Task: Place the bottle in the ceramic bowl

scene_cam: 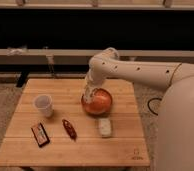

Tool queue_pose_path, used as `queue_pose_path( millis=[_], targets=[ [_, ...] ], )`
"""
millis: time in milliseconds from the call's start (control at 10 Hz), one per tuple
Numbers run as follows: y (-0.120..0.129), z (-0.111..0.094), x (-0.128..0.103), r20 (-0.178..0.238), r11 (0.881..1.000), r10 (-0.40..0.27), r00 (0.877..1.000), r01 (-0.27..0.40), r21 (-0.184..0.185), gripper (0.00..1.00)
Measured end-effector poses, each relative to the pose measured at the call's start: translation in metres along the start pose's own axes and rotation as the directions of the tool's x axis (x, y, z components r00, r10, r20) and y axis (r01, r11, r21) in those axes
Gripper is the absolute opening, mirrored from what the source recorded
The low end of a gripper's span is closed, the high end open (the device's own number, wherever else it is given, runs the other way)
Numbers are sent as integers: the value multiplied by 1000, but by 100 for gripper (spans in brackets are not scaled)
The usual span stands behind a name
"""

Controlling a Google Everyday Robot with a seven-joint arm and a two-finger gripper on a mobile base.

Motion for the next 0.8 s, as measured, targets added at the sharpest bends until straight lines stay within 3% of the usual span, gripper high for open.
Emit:
queue_pose_path(
  millis=[200, 300, 800],
  targets=[
    [-8, 5, 8, -29, 1000, 19, 999, -19, 18, 75],
    [-11, 5, 10, -35, 999, 27, 999, -26, 25, 79],
    [-17, 2, 14, -49, 998, 40, 998, -38, 51, 80]
  ],
)
